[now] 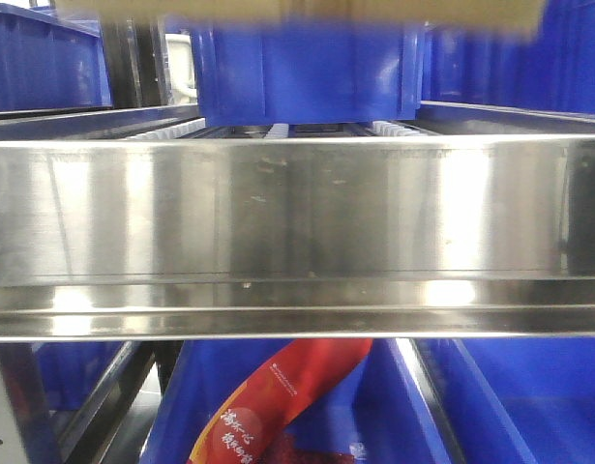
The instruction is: Stack two boxes on right shelf middle
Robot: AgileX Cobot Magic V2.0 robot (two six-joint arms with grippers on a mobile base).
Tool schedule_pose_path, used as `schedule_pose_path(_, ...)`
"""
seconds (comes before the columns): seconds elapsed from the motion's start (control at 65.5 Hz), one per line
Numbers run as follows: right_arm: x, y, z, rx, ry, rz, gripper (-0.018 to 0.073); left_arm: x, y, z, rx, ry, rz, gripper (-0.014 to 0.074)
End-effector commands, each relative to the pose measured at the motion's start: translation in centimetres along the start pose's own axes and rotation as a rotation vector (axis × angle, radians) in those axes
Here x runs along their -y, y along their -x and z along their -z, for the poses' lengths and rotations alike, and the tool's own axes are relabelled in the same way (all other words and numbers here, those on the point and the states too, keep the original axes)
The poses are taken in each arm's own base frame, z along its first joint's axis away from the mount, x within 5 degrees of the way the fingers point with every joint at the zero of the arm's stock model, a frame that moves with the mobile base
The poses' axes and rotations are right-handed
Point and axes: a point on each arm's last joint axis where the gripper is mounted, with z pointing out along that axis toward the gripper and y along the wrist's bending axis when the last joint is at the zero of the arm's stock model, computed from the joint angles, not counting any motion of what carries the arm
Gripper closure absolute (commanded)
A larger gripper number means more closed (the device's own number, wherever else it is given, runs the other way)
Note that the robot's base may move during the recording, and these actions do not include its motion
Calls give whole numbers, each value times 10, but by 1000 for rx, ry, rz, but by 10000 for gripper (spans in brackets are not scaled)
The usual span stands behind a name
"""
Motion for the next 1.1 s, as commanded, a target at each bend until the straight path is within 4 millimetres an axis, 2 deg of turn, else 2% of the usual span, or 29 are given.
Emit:
schedule_pose_path(0.0, 4, -3, -21, -54, 6, -3, 711, 6, -1, -18, 2, -5, -29, 708)
schedule_pose_path(0.076, 8, -8, -41, -110, 8, -13, 711, 8, -8, -35, -50, 16, -47, 708)
schedule_pose_path(0.199, 11, -14, -63, -171, 10, -23, 711, 7, -16, -49, -97, 38, -63, 708)
schedule_pose_path(0.29, 12, -14, -68, -182, 10, -25, 708, 8, -18, -52, -109, 37, -64, 707)
schedule_pose_path(0.367, 12, -13, -68, -167, 9, -25, 644, 8, -18, -52, -109, 36, -64, 666)
schedule_pose_path(0.443, 12, -12, -66, -160, 8, -25, 527, 9, -18, -52, -111, 30, -61, 558)
schedule_pose_path(0.55, 12, -12, -65, -155, 8, -24, 249, 9, -18, -52, -111, 30, -61, 286)
schedule_pose_path(0.626, 11, -11, -62, -149, 8, -23, 87, 9, -18, -52, -111, 30, -61, 85)
schedule_pose_path(0.672, 11, -10, -60, -135, 7, -22, 34, 9, -18, -52, -111, 30, -61, -24)
schedule_pose_path(0.687, 11, -10, -58, -130, 6, -23, 18, 9, -18, -52, -111, 30, -61, -32)
schedule_pose_path(0.748, 10, -9, -53, -107, 5, -20, -9, 8, -17, -48, -104, 29, -59, 20)
schedule_pose_path(0.855, 7, -4, -34, -34, 0, -13, 30, 5, -16, -36, -78, 25, -53, 119)
schedule_pose_path(0.993, 3, -2, -7, 50, -4, -3, 132, 0, -14, -11, -25, 17, -41, 166)
schedule_pose_path(1.084, -1, -3, 14, 94, -5, 5, 248, -5, -14, 14, 26, 8, -28, 176)
